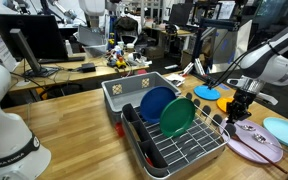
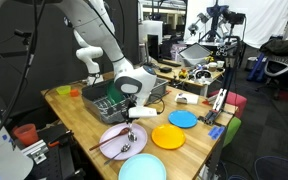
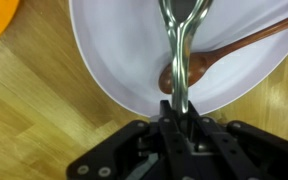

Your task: Pick up the spoon from the light blue plate and put it on the grey plate

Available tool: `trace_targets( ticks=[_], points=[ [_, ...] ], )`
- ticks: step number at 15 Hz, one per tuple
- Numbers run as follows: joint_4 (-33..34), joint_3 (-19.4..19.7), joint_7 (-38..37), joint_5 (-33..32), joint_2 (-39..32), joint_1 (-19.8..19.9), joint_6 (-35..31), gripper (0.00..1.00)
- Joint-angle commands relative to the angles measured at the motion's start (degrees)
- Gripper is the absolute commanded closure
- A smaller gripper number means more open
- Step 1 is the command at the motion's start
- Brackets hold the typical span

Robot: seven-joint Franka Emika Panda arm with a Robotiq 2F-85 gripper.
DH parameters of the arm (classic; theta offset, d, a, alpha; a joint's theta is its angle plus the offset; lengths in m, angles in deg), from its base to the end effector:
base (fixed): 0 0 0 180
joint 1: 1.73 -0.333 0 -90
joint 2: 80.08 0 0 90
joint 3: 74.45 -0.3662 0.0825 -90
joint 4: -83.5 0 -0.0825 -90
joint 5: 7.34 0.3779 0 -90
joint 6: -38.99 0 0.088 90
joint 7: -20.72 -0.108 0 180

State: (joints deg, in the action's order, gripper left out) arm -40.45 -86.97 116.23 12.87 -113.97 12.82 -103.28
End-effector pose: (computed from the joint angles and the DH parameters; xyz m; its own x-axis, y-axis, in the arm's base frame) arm 0.5493 -0.0185 0.1516 0.2948 0.9152 0.2747 0.9346 -0.2163 -0.2825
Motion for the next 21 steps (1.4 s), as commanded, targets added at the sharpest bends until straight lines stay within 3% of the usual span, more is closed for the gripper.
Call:
trace_targets(
  ticks=[1, 18, 19, 20, 21],
  points=[
    [0.83, 0.55, -1.29, -0.12, -0.84, -0.58, 0.03, 0.96],
    [1.51, 1.29, -5.48, -2.37, -3.36, -1.71, -2.20, 0.96],
    [1.42, 1.41, -5.89, -2.66, -3.30, -1.87, -2.31, 0.80],
    [1.49, 1.47, -6.26, -3.09, -3.25, -1.89, -2.19, 0.58],
    [1.35, 1.58, -6.69, -3.62, -3.11, -1.99, -2.40, 0.56]
  ],
)
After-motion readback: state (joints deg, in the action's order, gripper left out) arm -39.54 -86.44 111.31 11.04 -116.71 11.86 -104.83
